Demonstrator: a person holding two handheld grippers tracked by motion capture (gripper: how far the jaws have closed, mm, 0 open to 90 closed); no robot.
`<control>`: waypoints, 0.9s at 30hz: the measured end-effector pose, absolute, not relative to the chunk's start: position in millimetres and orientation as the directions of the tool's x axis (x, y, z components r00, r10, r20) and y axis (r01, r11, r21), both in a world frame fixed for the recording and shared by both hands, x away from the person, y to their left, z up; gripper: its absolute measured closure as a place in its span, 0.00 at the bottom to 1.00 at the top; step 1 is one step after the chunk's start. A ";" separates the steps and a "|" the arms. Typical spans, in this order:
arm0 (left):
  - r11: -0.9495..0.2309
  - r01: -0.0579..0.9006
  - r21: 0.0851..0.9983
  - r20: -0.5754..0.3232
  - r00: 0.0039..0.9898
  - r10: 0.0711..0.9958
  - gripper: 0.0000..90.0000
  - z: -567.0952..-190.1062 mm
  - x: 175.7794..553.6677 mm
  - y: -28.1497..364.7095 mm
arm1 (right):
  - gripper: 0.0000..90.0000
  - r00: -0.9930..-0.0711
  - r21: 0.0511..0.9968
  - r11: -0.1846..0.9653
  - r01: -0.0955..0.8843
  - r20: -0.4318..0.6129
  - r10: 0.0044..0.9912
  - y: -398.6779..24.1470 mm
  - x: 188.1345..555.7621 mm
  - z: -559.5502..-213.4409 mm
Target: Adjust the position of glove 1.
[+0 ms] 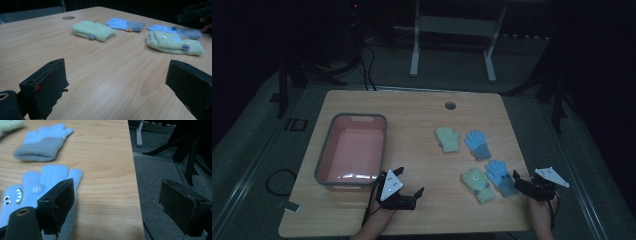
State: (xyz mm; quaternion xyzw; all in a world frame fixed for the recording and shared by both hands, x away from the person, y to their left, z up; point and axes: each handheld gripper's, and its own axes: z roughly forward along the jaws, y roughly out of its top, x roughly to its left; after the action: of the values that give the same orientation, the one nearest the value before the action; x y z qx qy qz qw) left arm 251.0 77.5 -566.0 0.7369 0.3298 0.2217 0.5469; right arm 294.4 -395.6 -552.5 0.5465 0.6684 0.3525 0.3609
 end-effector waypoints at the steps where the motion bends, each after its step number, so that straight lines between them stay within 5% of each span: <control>1: -0.185 0.242 0.952 -0.032 0.683 0.730 0.04 -566.1 250.8 77.4 | 0.15 -0.140 0.861 0.164 0.481 -0.108 0.984 -394.7 294.3 -552.6; 23: -0.190 0.235 0.953 -0.024 0.687 0.726 0.00 -566.0 249.3 76.5 | 0.13 -0.207 0.824 0.198 0.531 -0.100 0.973 -394.5 301.0 -523.0; 27: -0.185 0.246 0.951 -0.039 0.692 0.721 0.00 -565.9 250.9 77.1 | 0.16 -0.291 0.785 0.202 0.586 -0.029 0.956 -391.7 306.1 -508.3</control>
State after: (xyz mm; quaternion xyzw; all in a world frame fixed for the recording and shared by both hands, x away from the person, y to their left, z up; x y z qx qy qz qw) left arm 250.9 77.1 -565.9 0.7387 0.3273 0.2166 0.5479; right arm 306.1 -391.7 -508.3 0.5304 0.7268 0.3427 0.2701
